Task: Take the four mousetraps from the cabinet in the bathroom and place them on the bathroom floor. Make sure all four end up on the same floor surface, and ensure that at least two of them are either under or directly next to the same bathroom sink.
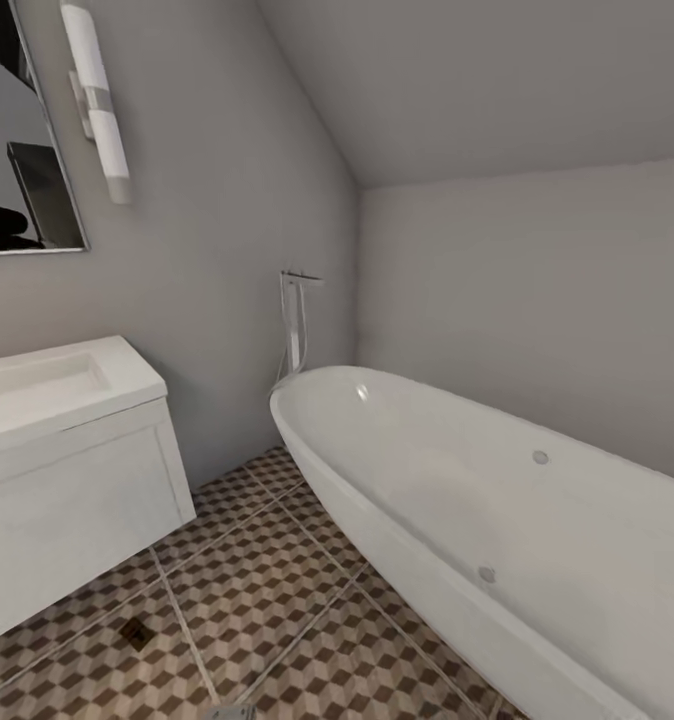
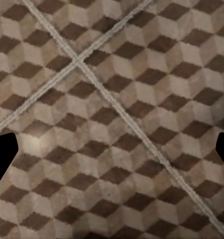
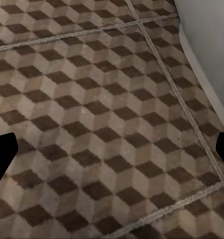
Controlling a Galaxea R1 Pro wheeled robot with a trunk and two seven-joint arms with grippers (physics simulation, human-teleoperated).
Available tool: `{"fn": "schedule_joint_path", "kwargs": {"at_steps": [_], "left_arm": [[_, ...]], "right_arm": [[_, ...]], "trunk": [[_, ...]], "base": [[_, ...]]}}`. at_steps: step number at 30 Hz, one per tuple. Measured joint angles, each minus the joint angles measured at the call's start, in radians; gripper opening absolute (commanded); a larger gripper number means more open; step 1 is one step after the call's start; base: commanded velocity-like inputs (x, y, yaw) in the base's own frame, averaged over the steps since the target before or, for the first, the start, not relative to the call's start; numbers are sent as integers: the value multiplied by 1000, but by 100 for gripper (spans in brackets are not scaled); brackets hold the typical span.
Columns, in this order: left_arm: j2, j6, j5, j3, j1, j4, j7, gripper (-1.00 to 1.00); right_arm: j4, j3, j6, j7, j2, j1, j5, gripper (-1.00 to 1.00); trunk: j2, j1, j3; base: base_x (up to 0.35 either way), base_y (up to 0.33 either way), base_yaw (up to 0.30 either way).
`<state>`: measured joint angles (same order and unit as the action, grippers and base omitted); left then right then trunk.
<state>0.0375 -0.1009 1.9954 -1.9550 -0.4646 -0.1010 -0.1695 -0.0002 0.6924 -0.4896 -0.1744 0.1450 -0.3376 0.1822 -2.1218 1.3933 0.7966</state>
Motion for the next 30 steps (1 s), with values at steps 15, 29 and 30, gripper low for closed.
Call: {"fn": "schedule_joint_path", "kwargs": {"at_steps": [15,29,30], "left_arm": [[0,0,-1,0,1,0,0,100],[-1,0,0,0,1,1,0,100],[-1,0,0,0,1,1,0,100]], "right_arm": [[0,0,0,3,0,2,-2,100],[0,0,0,4,0,2,-2,100],[0,0,0,4,0,2,-2,100]], "trunk": [[105,-58,-65],[203,-111,-125],[210,-115,-130]], "base": [[0,0,-211],[0,0,-211],[0,0,-211]]}}
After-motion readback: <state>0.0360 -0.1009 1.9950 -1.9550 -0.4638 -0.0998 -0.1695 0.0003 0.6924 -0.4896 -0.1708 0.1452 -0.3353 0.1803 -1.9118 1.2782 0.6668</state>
